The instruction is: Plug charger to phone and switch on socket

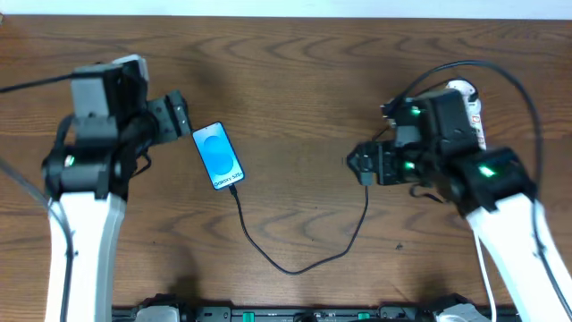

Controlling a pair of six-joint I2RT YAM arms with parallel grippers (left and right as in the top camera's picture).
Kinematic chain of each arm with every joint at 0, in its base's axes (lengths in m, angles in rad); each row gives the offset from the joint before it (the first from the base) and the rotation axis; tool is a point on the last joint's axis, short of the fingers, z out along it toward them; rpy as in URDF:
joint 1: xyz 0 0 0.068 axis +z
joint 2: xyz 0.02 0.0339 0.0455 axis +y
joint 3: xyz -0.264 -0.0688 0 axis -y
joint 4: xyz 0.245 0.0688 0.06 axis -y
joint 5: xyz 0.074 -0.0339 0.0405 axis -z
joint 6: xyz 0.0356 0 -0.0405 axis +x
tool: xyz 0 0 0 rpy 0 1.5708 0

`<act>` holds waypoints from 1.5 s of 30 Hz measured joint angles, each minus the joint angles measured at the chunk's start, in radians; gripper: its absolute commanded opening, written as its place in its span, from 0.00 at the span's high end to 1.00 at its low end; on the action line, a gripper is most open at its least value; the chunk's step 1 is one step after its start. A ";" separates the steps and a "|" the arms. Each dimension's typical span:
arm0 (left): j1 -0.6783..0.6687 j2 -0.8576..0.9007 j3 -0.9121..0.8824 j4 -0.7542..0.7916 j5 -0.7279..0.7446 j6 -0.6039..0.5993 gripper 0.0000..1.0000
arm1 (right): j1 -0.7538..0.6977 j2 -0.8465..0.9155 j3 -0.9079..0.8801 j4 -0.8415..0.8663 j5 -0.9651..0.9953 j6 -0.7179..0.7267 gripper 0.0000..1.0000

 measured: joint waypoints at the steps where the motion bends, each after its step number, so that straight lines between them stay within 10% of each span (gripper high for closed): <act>1: 0.000 -0.018 0.000 -0.003 0.000 0.000 0.10 | 0.000 -0.026 0.026 -0.030 0.026 -0.007 0.06; 27: 0.000 -0.084 0.000 -0.008 0.000 0.000 0.09 | 0.000 -0.433 0.103 -0.309 0.232 -0.035 0.01; 45: 0.000 -0.083 0.000 -0.009 0.000 0.000 0.09 | -0.200 -0.824 -0.676 0.623 0.245 -0.140 0.01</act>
